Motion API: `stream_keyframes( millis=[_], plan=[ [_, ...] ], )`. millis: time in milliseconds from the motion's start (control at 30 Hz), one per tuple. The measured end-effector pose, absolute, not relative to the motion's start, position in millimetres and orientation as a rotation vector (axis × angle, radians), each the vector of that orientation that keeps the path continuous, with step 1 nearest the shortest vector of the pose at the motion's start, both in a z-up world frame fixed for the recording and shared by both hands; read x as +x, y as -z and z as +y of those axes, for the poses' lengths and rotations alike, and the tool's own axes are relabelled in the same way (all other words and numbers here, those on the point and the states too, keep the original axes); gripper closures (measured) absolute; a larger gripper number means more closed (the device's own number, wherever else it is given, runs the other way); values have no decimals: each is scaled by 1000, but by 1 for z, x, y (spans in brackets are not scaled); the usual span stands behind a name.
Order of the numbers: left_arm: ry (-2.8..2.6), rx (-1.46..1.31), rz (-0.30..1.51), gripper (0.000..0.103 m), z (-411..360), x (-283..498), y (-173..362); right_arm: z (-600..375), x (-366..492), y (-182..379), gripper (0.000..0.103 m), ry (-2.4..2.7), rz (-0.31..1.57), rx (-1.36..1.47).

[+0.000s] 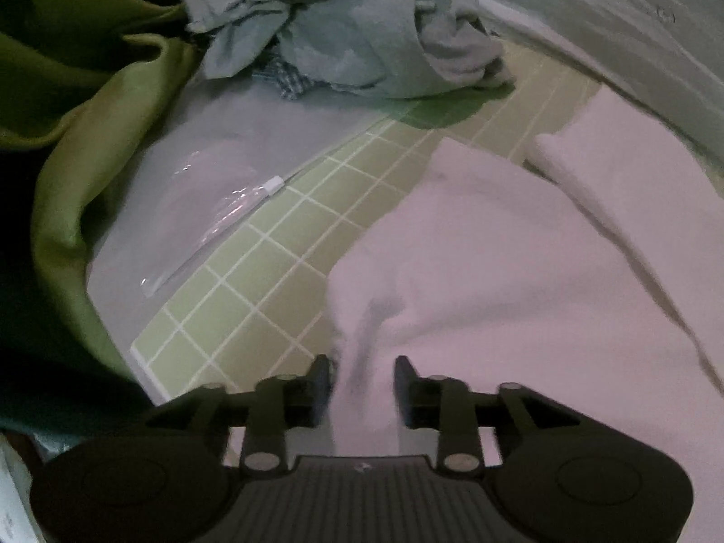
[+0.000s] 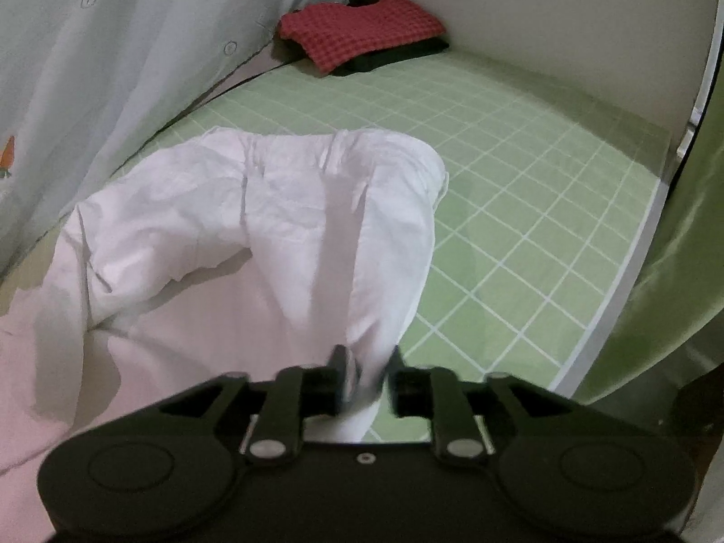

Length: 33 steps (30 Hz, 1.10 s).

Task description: Fold clothes

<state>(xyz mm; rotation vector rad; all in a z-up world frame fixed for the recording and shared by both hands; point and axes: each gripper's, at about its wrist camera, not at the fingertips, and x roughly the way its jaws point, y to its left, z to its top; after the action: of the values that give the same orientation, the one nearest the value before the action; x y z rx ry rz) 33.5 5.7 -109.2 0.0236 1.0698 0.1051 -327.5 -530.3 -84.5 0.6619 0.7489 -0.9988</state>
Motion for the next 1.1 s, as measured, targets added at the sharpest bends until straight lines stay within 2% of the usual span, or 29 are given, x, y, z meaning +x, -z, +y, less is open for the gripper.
stream_keyframes(
  millis=[33,67,100,167,233,333,567,600,633,667,700,733,767,967,1100],
  plan=[
    [-115,12,1057,44,3,27,105,-533,-330,85,62,993,736,674],
    [-114,1,1043,41,-2,18,101,-536,-333,85,48,980,717,689],
    [-110,-8,1028,39,-6,10,97,-539,-336,85,43,967,698,702],
    [-89,-6,1014,39,-22,-8,92,-548,-340,84,25,946,670,695],
    [-53,8,996,37,-42,-27,88,-564,-345,84,16,957,654,686],
    [-20,20,980,32,-76,-58,85,-604,-358,94,15,961,607,797],
    [32,-2,1019,31,-139,-122,88,-675,-353,121,15,835,593,942],
    [36,7,1021,31,-145,-129,89,-681,-349,123,16,819,607,936],
    [40,15,1023,31,-151,-135,90,-687,-345,126,25,801,621,929],
    [45,24,1026,30,-157,-142,91,-691,-342,127,44,776,628,928],
    [43,30,1031,30,-160,-145,92,-695,-340,127,53,747,633,922],
    [40,35,1038,30,-163,-147,94,-695,-339,124,78,701,625,894],
    [30,35,1046,30,-164,-147,95,-695,-339,119,90,656,619,864],
    [-15,9,1083,29,-167,-136,100,-681,-363,69,91,624,603,541],
    [6,21,1094,29,-168,-124,103,-683,-374,91,90,738,704,547]
  ],
)
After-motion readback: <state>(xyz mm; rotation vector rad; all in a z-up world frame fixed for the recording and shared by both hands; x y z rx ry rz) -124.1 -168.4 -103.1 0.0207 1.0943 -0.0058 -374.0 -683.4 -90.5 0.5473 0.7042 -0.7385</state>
